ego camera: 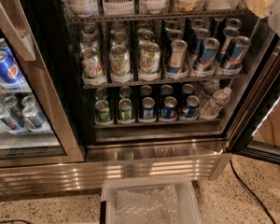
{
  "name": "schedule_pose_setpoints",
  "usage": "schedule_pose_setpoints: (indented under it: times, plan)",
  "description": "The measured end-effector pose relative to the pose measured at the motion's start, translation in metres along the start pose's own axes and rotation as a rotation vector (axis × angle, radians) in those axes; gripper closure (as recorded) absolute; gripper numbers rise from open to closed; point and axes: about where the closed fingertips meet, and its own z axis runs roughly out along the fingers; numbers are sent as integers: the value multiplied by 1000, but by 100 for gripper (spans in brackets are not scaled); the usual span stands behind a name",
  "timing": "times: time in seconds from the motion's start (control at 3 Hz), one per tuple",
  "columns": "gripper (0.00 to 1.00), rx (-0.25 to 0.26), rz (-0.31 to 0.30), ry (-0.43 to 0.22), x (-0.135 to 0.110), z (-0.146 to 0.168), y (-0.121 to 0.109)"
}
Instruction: Pick coke can from top shelf of fridge
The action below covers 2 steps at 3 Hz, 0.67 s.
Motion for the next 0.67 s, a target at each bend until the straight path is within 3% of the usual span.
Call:
schedule_pose_setpoints:
  times: [0.67]
  plan:
    - [43, -8, 42, -51, 1, 22, 2]
